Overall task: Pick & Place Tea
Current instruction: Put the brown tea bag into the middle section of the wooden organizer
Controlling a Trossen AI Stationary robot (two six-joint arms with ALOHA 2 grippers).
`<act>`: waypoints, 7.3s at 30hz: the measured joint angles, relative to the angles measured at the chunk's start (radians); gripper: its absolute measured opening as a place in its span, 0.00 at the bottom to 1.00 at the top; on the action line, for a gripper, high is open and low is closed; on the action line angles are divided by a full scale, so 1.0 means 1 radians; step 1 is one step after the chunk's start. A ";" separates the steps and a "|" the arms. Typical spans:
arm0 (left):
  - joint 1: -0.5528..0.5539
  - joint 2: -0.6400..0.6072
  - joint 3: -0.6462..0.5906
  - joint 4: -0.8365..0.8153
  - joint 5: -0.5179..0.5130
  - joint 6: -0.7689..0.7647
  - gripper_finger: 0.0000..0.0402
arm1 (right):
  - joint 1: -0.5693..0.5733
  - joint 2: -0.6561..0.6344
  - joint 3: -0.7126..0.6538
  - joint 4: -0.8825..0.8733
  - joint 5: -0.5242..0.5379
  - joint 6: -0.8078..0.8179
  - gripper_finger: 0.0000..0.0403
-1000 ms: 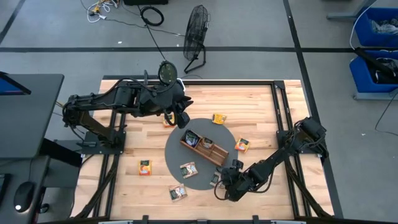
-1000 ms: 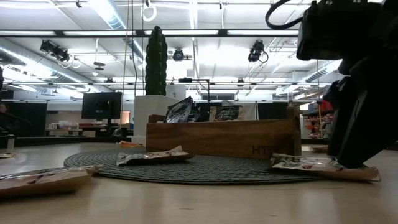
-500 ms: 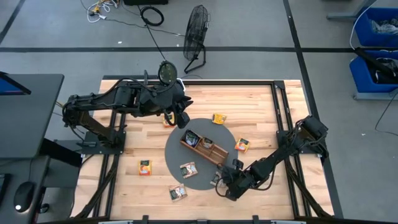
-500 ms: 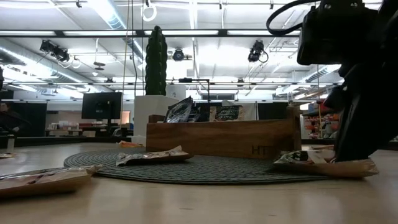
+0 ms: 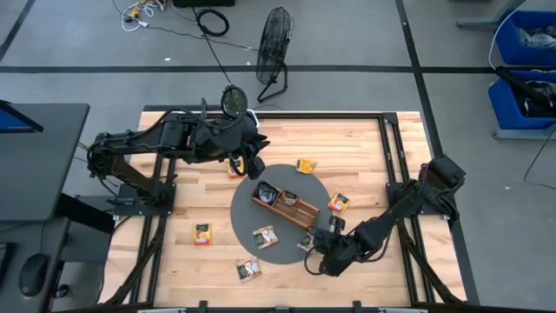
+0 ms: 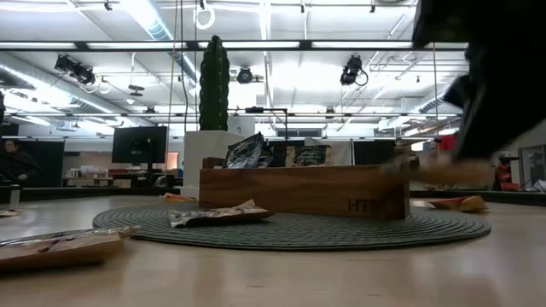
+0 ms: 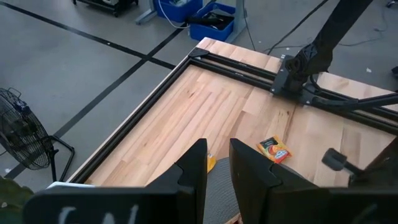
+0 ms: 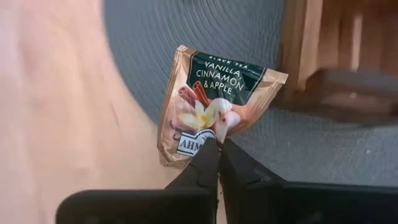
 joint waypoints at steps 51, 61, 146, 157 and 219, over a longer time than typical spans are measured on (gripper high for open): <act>-0.008 0.138 -0.001 0.411 0.077 -0.123 0.65 | -0.257 -0.345 0.004 1.056 0.868 -1.159 0.00; -0.005 0.146 0.000 0.427 -0.054 -0.109 0.60 | -0.257 -0.345 0.004 1.144 0.813 -1.230 0.00; -0.065 0.058 0.000 0.032 0.397 0.518 0.01 | -0.552 -0.037 1.034 -0.624 -0.476 -0.576 0.34; -0.065 0.058 0.000 0.034 0.398 0.482 0.01 | -0.552 -0.037 1.034 -0.621 -0.484 -0.658 0.02; -0.069 -0.112 0.000 -0.320 -0.084 0.225 0.25 | -0.596 0.083 0.309 -0.182 -0.425 -0.379 0.00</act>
